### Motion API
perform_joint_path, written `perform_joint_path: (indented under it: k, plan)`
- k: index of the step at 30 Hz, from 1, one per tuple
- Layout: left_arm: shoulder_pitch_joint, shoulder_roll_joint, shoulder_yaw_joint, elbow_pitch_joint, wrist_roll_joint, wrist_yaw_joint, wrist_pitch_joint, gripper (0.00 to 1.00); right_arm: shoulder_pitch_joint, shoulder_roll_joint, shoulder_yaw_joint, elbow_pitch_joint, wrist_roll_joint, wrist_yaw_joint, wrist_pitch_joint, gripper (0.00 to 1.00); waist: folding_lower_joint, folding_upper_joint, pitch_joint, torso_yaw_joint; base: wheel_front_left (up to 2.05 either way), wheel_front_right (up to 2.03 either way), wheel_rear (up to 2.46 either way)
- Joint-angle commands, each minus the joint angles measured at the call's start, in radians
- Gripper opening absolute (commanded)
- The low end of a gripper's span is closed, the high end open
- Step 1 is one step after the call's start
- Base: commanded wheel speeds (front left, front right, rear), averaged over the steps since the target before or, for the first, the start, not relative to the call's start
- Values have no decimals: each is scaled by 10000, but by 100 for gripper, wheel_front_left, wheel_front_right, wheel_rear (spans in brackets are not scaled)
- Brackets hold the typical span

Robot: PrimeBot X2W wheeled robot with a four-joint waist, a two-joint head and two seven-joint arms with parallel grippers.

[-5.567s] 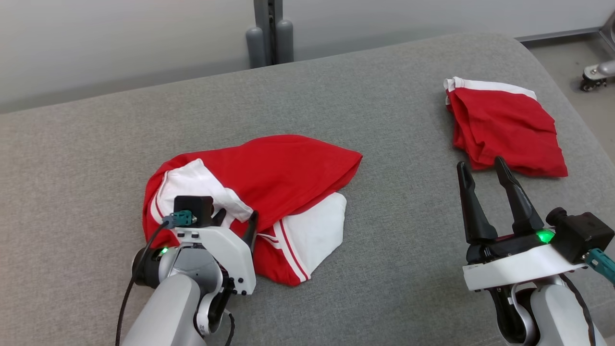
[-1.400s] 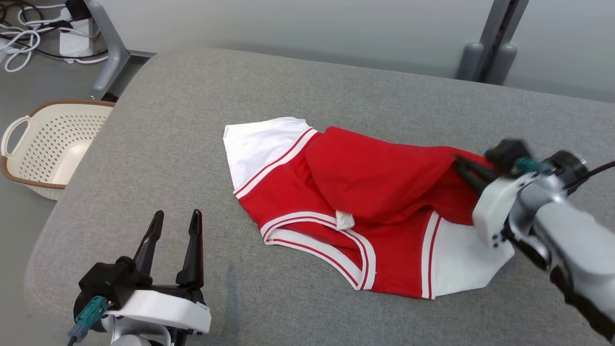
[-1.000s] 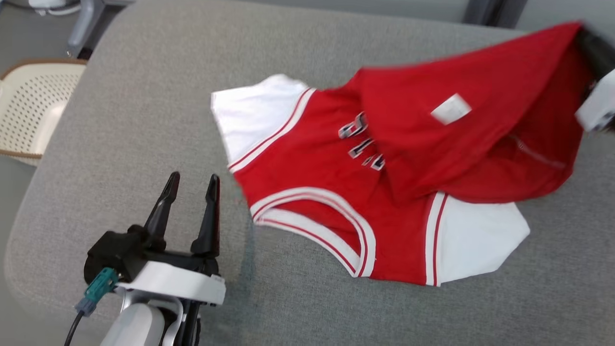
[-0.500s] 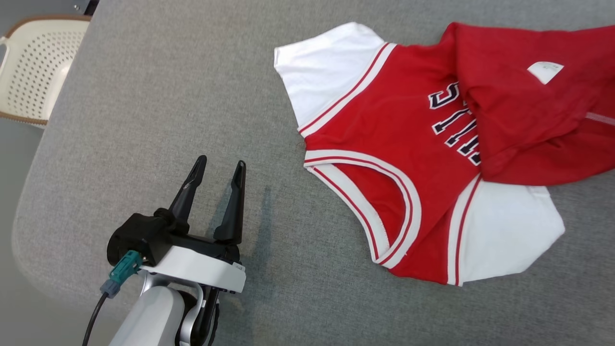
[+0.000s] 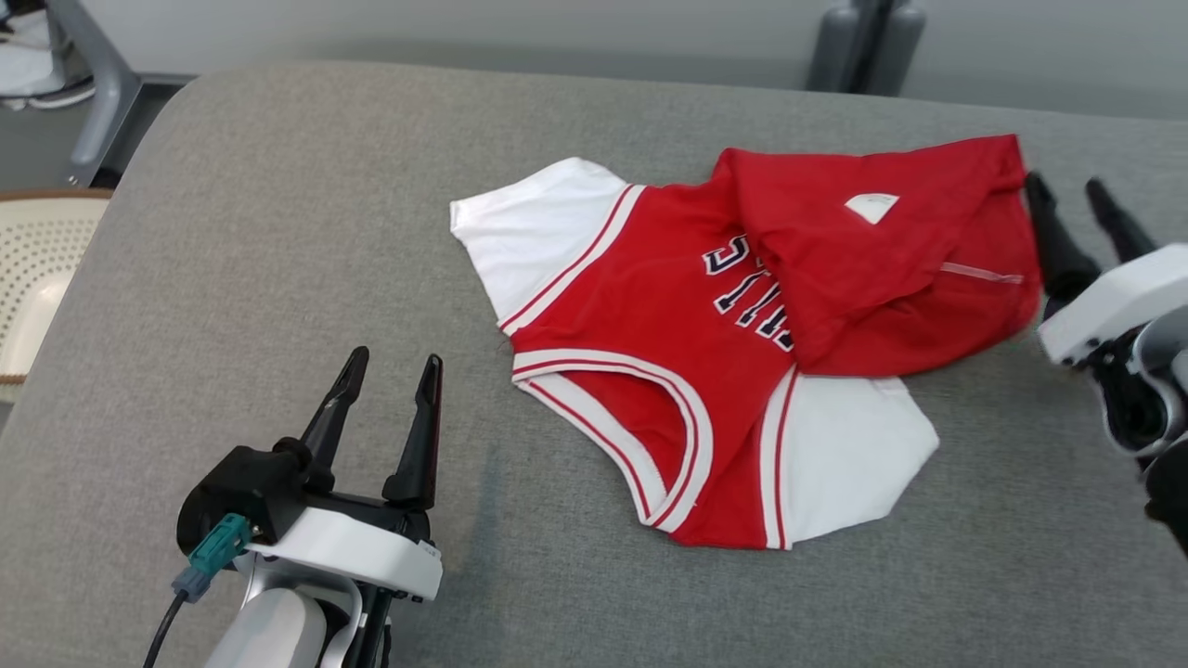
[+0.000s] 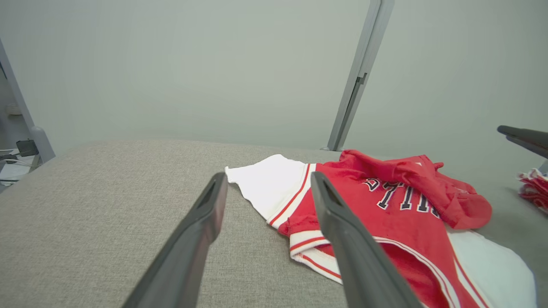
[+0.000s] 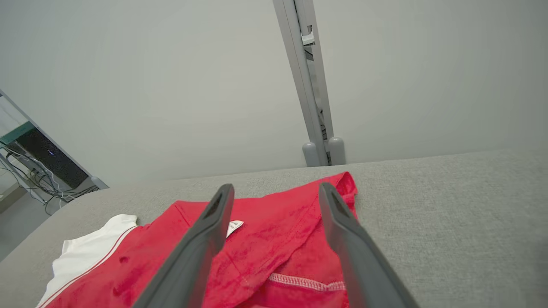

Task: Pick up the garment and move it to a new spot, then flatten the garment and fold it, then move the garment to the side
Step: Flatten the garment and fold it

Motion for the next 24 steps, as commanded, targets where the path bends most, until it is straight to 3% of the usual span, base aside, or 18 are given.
perform_joint_path:
  k: [1,6,15,24]
  plan:
    - [76,89,25,-82,-14,55,63,100,405,91,46,-138,283,0,359,100,0,-1,-245,-241,0,0,0]
    - [190,158,-27,-160,-60,83,163,100,928,386,89,-160,1039,0,1944,100,0,-1,-333,-210,0,0,0]
    - [67,77,-159,-211,-84,97,191,100,625,721,-195,229,2031,0,3857,100,0,-1,-91,46,0,0,0]
    - [-120,-116,-243,61,-152,0,51,100,-170,930,-409,1392,2295,0,4737,100,0,-1,380,551,0,0,0]
